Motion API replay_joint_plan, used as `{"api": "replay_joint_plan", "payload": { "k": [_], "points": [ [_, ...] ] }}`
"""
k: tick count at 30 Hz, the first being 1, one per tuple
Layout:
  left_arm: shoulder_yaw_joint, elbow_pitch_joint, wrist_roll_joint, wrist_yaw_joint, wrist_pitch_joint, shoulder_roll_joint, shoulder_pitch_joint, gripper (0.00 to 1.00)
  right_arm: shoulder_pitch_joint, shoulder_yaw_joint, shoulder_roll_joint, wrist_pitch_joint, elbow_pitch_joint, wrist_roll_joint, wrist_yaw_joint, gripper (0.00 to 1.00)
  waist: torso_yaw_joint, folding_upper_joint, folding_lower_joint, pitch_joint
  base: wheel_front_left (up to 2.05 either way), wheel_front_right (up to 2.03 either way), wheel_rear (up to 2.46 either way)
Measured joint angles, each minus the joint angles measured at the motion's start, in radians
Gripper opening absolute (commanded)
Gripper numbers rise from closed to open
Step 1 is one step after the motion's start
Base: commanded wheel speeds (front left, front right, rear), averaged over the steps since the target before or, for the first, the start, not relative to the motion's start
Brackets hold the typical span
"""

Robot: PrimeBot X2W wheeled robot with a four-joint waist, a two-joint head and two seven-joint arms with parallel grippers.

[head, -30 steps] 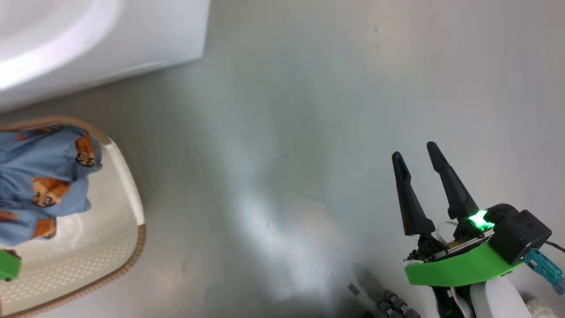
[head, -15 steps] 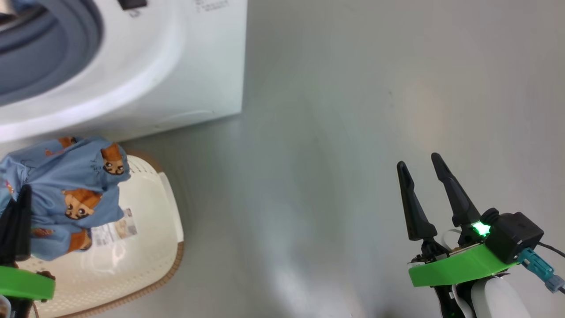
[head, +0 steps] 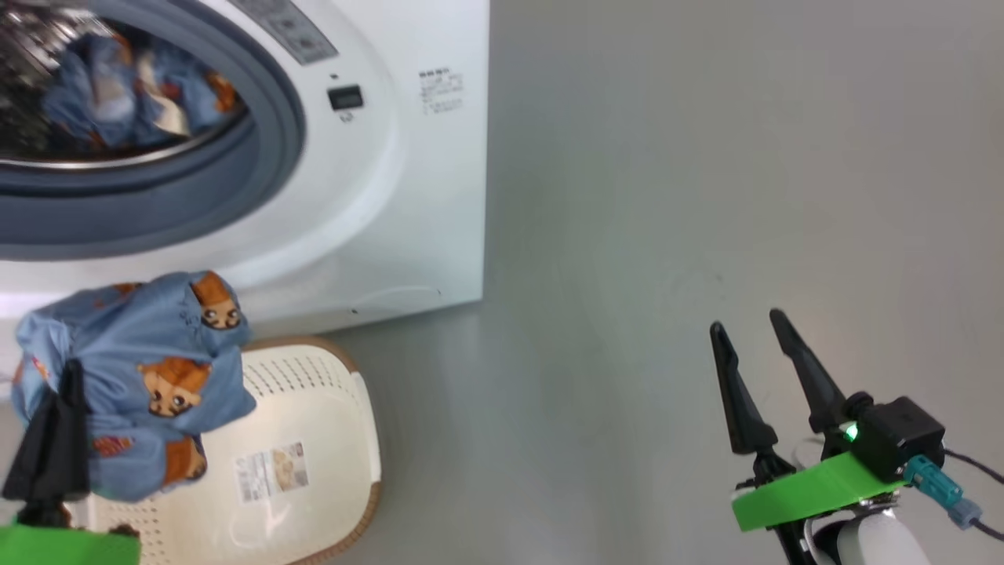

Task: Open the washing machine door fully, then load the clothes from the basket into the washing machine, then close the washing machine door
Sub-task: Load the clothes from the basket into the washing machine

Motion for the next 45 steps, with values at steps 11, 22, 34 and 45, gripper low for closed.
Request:
{"api": "replay_joint_plan", "payload": {
  "k": [11, 22, 34, 45],
  "points": [
    [0.062, -0.077, 0.138, 0.000, 0.000, -0.098, 0.115, 0.00, 0.038, -0.032, -0.001, 0.000, 0.035, -0.026, 0.000, 1.00, 0.048, 0.0000, 0.0000, -0.146, 0.00, 0.00, 0.00],
    [0.141, -0.125, 0.263, 0.000, 0.000, -0.200, 0.216, 0.00, 0.076, -0.039, 0.000, 0.000, 0.062, -0.025, 0.000, 1.00, 0.078, 0.0000, 0.0000, -0.260, 0.00, 0.00, 0.00],
    [0.179, -0.155, 0.299, 0.000, 0.000, -0.253, 0.279, 0.00, 0.093, -0.045, 0.000, 0.000, 0.067, -0.025, 0.000, 1.00, 0.089, 0.0000, 0.0000, -0.317, 0.00, 0.00, 0.00],
    [0.137, -0.155, 0.266, 0.000, 0.000, -0.257, 0.270, 0.00, 0.095, -0.038, 0.000, 0.000, 0.065, -0.016, 0.000, 1.00, 0.084, 0.0000, 0.0000, -0.288, 0.00, 0.00, 0.00]
  ]
}}
